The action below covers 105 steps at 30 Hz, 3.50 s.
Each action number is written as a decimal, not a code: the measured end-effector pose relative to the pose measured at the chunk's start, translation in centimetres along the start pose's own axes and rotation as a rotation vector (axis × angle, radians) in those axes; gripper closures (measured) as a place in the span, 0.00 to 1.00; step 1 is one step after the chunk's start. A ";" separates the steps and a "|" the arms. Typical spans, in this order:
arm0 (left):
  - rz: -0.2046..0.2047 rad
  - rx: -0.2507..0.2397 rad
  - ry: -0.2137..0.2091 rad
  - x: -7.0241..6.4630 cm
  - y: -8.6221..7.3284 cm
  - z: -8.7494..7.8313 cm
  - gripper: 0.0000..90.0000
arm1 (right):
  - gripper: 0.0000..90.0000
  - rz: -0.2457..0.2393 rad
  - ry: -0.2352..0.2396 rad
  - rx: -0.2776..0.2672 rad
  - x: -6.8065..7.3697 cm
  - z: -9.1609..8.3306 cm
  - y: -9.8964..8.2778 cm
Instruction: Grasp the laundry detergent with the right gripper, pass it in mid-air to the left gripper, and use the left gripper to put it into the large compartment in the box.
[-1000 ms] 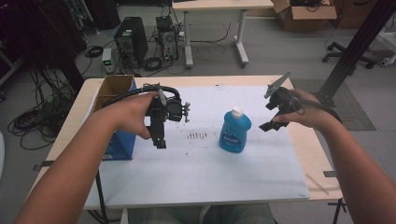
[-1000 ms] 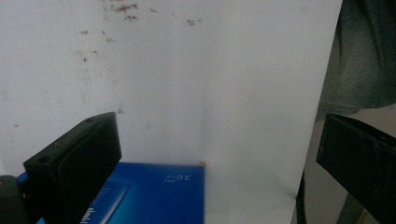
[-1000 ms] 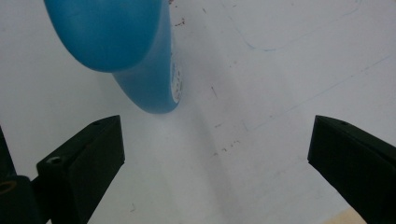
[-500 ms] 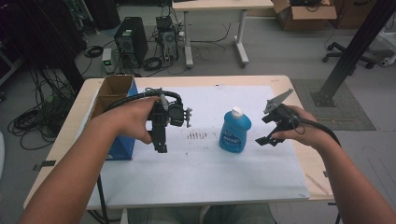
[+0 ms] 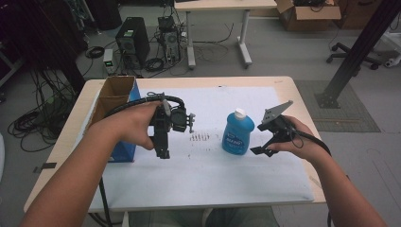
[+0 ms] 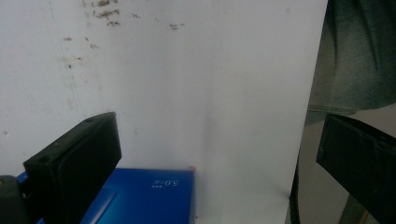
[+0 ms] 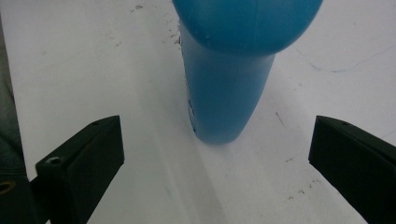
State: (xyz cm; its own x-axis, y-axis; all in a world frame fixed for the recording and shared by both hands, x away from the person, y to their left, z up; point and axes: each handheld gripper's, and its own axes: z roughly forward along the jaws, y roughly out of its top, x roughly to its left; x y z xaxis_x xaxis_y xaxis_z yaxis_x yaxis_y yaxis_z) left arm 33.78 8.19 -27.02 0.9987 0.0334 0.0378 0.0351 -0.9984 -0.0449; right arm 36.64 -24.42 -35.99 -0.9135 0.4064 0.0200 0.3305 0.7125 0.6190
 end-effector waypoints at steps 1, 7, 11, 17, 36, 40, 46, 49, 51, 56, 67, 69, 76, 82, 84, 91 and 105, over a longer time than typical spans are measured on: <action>0.000 0.001 0.000 0.0 0.0 0.0 0.00 | 0.04 0.002 -0.003 -0.008 0.1 0.1 0.0; -0.002 0.003 -0.002 -0.1 0.0 0.1 0.00 | 0.04 0.024 -0.017 -0.049 0.2 0.6 -0.6; -0.005 0.003 -0.001 -0.1 0.0 0.1 0.00 | 0.04 0.035 -0.030 -0.085 0.3 0.9 -1.0; -0.002 0.004 -0.003 -0.1 0.2 0.2 0.00 | 0.03 0.040 -0.036 -0.134 0.6 1.5 -1.5; 0.001 0.010 -0.001 -0.1 0.6 0.1 0.00 | 0.03 0.068 -0.039 -0.258 0.4 3.8 -2.4; 0.000 0.010 -0.001 -0.2 0.6 0.1 0.00 | 0.02 0.063 -0.029 -0.290 0.3 4.3 -2.3; 0.000 0.012 -0.003 -0.3 0.5 0.1 0.00 | 0.02 0.046 -0.021 -0.322 0.2 5.1 -1.9; -0.004 0.009 -0.003 -0.3 0.4 0.1 0.00 | 0.02 0.046 -0.019 -0.331 0.1 5.4 -1.8; -0.002 0.010 -0.006 -0.4 0.4 0.1 0.00 | 0.02 0.045 -0.021 -0.334 0.1 5.6 -1.8; -0.001 -0.001 -0.004 -0.6 0.3 0.0 0.00 | 0.02 0.059 -0.018 -0.347 -0.1 6.0 -1.9; -0.003 -0.002 -0.009 -0.6 0.2 0.1 0.00 | 0.01 0.069 -0.027 -0.407 -0.3 6.7 -1.9; -0.004 0.000 -0.011 -0.6 0.2 0.2 0.00 | 0.02 0.069 -0.035 -0.414 -0.3 6.8 -2.0; -0.004 -0.004 -0.011 -0.6 0.0 0.2 0.00 | 0.06 0.081 -0.047 -0.441 -0.3 7.1 -2.2; -0.006 -0.004 -0.011 -0.6 -0.1 0.2 0.00 | 0.13 0.072 -0.062 -0.462 -0.2 7.2 -2.2; -0.006 -0.007 -0.010 -0.6 -0.1 0.3 0.00 | 0.15 0.068 -0.060 -0.467 -0.1 7.2 -2.3; -0.003 -0.006 -0.011 -0.6 0.0 0.3 0.00 | 0.21 0.061 -0.065 -0.474 -0.1 7.3 -2.4; -0.007 -0.005 -0.012 -0.5 0.0 0.4 0.00 | 0.29 0.056 -0.054 -0.492 0.0 7.3 -2.4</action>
State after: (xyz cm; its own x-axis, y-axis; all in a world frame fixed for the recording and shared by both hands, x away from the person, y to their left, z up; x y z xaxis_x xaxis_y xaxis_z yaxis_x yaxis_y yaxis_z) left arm 33.26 8.22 -27.48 0.9988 0.0411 0.0265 0.0421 -0.9983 -0.0397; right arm 37.55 -21.95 -43.23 -0.8796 0.4747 0.0312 0.2158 0.3398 0.9154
